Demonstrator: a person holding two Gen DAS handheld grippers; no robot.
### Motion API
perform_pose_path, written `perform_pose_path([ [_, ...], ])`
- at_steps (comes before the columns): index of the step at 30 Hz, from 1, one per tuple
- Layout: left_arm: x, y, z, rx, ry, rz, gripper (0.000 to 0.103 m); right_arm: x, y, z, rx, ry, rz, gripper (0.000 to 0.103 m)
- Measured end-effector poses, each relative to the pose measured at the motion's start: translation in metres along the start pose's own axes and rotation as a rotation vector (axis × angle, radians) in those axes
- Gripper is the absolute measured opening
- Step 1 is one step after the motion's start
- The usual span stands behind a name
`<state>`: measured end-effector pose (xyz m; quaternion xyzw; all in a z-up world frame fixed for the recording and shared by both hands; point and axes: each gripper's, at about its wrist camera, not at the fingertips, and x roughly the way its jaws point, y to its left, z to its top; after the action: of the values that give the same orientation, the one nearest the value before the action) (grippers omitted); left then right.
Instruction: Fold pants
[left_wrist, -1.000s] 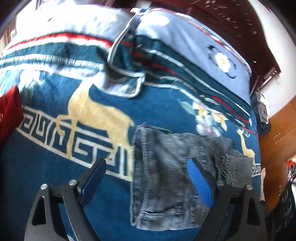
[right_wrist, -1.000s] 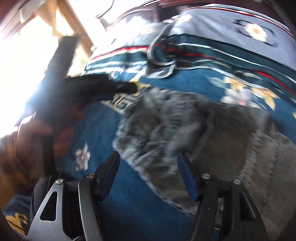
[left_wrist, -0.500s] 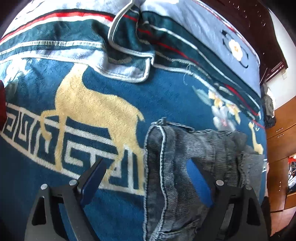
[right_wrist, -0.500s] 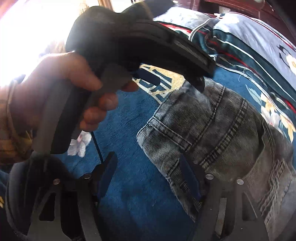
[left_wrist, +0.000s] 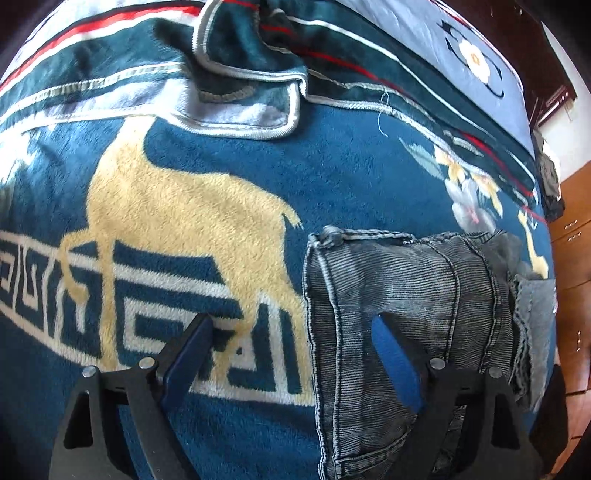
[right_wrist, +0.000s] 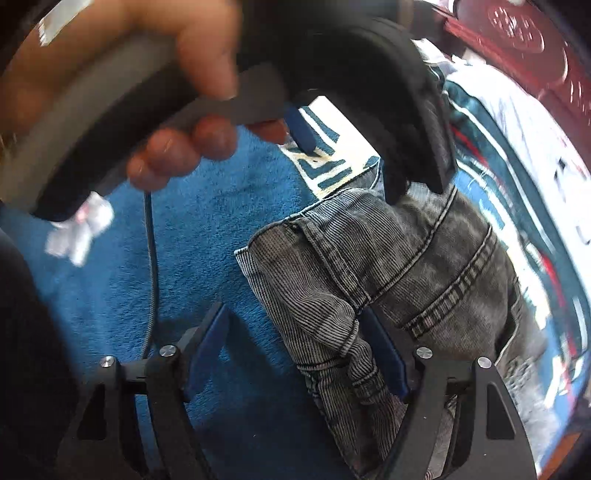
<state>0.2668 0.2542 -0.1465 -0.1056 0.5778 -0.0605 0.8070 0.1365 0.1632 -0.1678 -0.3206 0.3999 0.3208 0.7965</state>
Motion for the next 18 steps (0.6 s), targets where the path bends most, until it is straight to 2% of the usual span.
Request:
perform_pose_path([
  [1, 0.001, 0.0, 0.002, 0.005, 0.008, 0.001, 0.088, 0.0, 0.001, 0.001, 0.006, 0.001, -0.016, 0.069],
  [3, 0.001, 0.002, 0.005, 0.0, 0.019, -0.012, 0.087, -0.002, -0.002, 0.0, 0.047, -0.003, -0.025, 0.056],
  [4, 0.0, 0.005, 0.007, -0.011, 0.024, -0.027, 0.087, -0.004, -0.008, 0.0, 0.077, -0.006, -0.041, 0.04],
  [5, 0.0, 0.008, 0.008, -0.027, 0.028, -0.044, 0.086, -0.005, -0.015, -0.001, 0.108, -0.006, -0.037, 0.036],
  [7, -0.002, 0.016, 0.011, -0.066, 0.036, -0.076, 0.084, -0.006, -0.024, 0.001, 0.131, -0.003, -0.019, 0.031],
  [11, -0.006, 0.02, 0.011, -0.106, 0.041, -0.11, 0.083, -0.016, -0.021, 0.0, 0.113, -0.051, -0.061, 0.022],
  [15, -0.01, 0.029, 0.009, -0.192, 0.043, -0.181, 0.083, -0.037, -0.038, -0.004, 0.213, -0.116, -0.033, 0.02],
  [18, -0.012, 0.03, 0.008, -0.212, 0.046, -0.185, 0.083, -0.048, -0.044, -0.003, 0.233, -0.131, -0.022, 0.019],
])
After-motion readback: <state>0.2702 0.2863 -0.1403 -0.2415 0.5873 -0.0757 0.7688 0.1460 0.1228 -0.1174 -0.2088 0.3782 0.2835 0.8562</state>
